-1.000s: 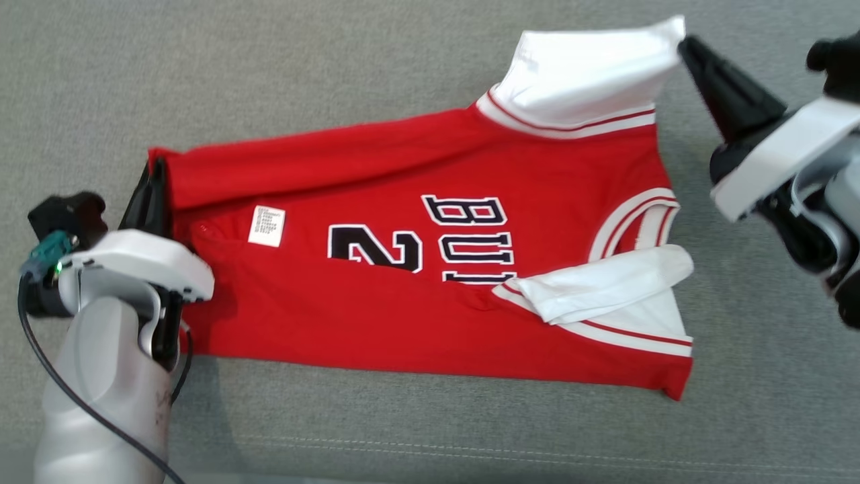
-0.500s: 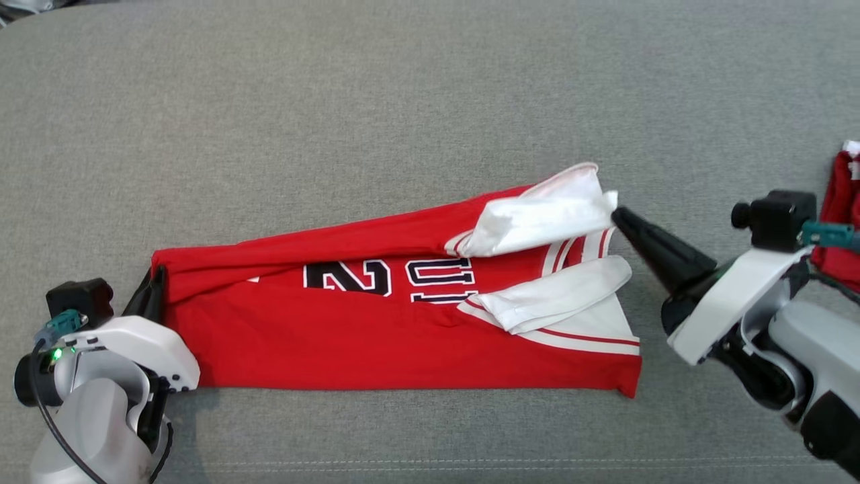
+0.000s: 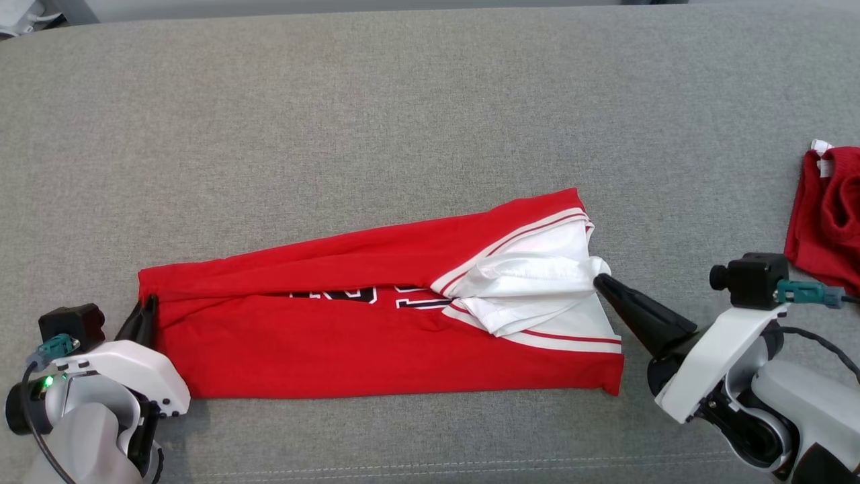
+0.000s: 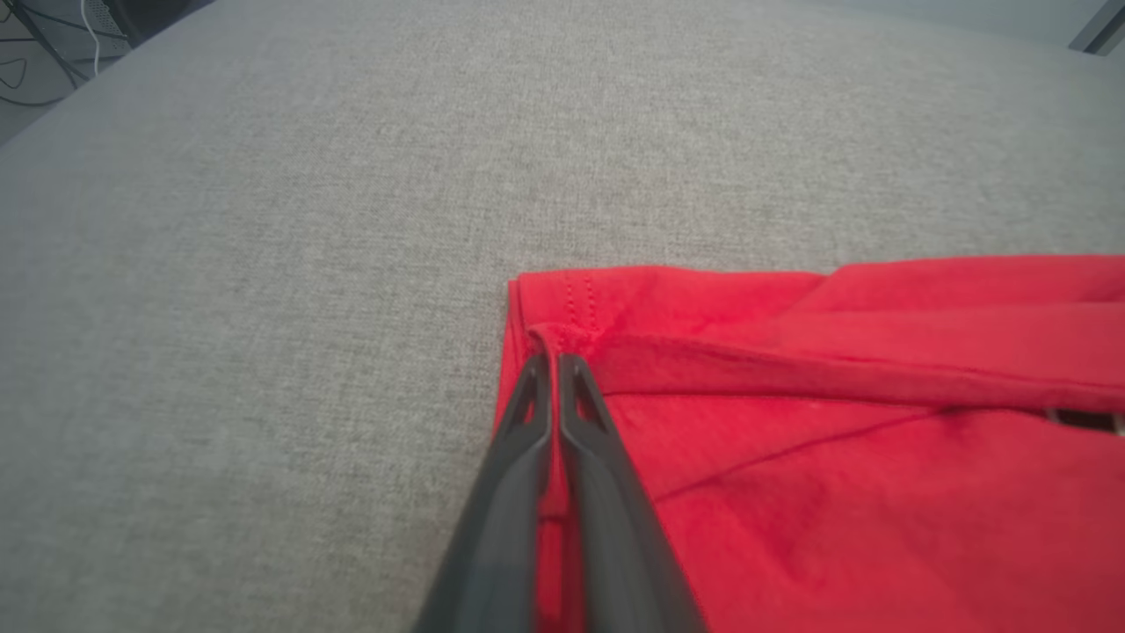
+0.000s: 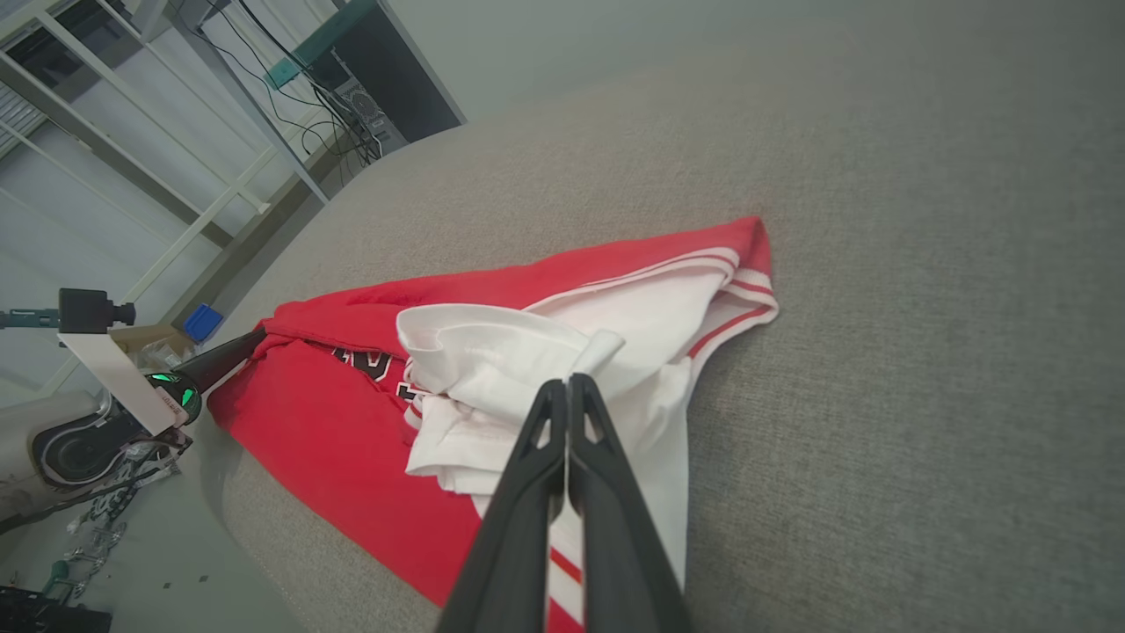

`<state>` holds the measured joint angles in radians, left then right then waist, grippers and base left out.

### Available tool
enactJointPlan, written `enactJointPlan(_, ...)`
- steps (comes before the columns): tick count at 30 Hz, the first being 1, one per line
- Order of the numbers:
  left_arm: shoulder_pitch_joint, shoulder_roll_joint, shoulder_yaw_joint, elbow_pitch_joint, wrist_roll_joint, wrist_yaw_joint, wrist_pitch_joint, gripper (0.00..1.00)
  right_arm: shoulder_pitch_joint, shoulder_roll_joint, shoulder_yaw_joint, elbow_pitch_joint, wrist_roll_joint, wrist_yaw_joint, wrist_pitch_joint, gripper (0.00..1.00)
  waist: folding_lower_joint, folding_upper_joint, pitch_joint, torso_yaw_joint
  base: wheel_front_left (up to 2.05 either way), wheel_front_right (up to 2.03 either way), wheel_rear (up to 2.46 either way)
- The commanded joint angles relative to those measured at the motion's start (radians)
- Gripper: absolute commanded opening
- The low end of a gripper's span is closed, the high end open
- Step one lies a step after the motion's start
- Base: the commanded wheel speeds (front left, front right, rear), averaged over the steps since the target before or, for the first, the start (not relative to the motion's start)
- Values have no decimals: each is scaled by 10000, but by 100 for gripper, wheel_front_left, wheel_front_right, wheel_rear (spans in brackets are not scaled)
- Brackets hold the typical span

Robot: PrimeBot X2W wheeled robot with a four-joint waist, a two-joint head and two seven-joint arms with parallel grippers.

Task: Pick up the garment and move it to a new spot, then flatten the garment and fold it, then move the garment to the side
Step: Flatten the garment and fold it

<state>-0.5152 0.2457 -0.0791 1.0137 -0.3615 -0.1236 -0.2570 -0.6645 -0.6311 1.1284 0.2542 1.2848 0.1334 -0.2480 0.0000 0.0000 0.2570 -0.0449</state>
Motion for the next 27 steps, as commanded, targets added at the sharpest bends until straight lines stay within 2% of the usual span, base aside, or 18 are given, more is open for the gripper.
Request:
enactJointPlan(1, 161, 370, 308, -52, -68, -71, -47, 1, 357, -158, -2, -197, 90, -27, -137, 0, 0, 0, -50, 5, 0, 0, 0)
enactJointPlan(3, 260, 324, 337, -71, -24, -55, -47, 0, 448, -132, 77, -212, 189, -27, -137, 0, 0, 0, -120, 31, 0, 0, 0)
enactJointPlan(7, 463, 212, 469, -164, 41, -20, -47, 33, 556, -150, 243, -232, 359, -27, -137, 0, 0, 0, -254, 103, 0, 0, 0)
enactJointPlan(8, 511, 193, 496, -190, 69, -9, -47, 47, 571, -169, 311, -250, 420, -27, -137, 0, 0, 0, -281, 117, 0, 0, 0)
enactJointPlan(9, 563, 165, 556, -207, 68, 25, -47, 71, 584, -196, 353, -260, 479, -27, -137, 0, 0, 0, -306, 130, 0, 0, 0)
enactJointPlan(10, 615, 149, 610, -248, 99, 103, -47, 100, 630, -221, 399, -254, 619, -27, -133, 0, 0, 0, -332, 147, 0, 0, 0)
enactJointPlan(11, 671, 135, 652, -295, 140, 176, -47, 100, 713, -232, 433, -256, 906, -27, -58, 2, 0, 0, -359, 162, 0, 0, 0)
enactJointPlan(12, 730, 109, 717, -343, 153, 224, -47, 100, 746, -266, 451, -248, 1124, -27, 9, 42, 0, 0, -392, 178, 0, 0, 0)
enactJointPlan(13, 790, 95, 790, -416, 185, 323, -47, 100, 743, -307, 447, -213, 1250, -27, 12, 100, 0, 0, -428, 195, 0, 0, 0)
enactJointPlan(16, 944, 56, 966, -666, 260, 547, -47, 100, 709, -360, 332, -138, 1368, -27, -25, 100, 0, 0, -522, 229, 0, 0, 0)
enactJointPlan(20, 1423, -62, 1464, -1744, 529, 1138, -47, 100, 685, -285, -423, 449, 1131, -27, -121, 100, 0, 0, -685, 287, 0, 0, 0)
enactJointPlan(24, 2061, -541, 1924, -3055, 797, 1374, -47, 100, 1042, 379, -1924, 1377, 277, -27, -132, 100, 0, 0, -761, 447, 0, 0, 0)
enactJointPlan(27, 2428, -1018, 2140, -3823, 1010, 1372, -47, 100, 1359, 946, -2265, 1971, -323, -27, -134, 100, 0, 0, -781, 639, 0, 0, 0)
